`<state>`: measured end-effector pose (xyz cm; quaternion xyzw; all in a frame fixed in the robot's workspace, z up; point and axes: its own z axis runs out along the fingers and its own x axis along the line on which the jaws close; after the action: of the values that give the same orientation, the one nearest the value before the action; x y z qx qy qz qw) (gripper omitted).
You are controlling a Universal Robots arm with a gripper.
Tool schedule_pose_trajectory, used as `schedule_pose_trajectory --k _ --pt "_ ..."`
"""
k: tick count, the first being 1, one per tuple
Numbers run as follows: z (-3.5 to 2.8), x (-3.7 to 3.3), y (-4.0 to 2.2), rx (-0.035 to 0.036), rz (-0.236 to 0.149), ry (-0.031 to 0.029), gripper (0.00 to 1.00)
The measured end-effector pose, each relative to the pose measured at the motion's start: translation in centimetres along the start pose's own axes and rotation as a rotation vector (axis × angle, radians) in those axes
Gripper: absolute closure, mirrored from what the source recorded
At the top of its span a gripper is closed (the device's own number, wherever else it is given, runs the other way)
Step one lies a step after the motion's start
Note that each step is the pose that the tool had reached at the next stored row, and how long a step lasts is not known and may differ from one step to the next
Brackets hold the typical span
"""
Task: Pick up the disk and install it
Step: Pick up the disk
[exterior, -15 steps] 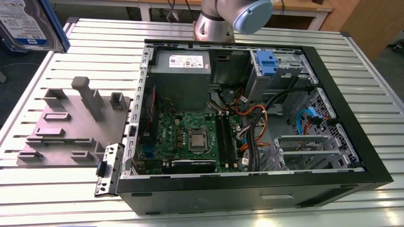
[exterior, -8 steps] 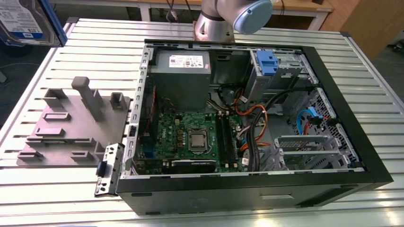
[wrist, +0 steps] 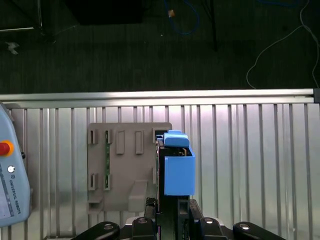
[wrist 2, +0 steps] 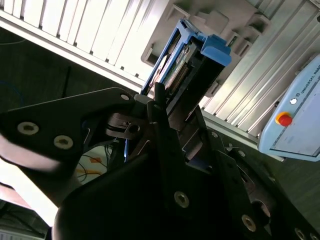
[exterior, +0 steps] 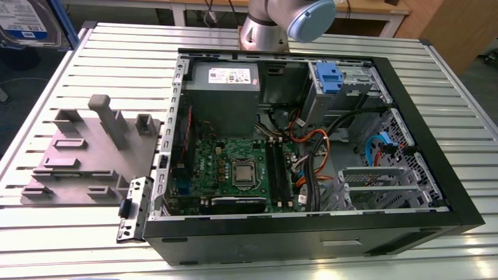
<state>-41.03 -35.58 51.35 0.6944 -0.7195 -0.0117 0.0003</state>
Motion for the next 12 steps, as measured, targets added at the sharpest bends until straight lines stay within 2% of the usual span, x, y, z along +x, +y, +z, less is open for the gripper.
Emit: schedule_pose_trajectory --k 2,12 --pt "-0.17 0.00 0.00 0.0000 0.000 0.0000 0.65" --pt "-0.20 -0.01 -0.15 0.0001 0.000 -0.0001 0.65"
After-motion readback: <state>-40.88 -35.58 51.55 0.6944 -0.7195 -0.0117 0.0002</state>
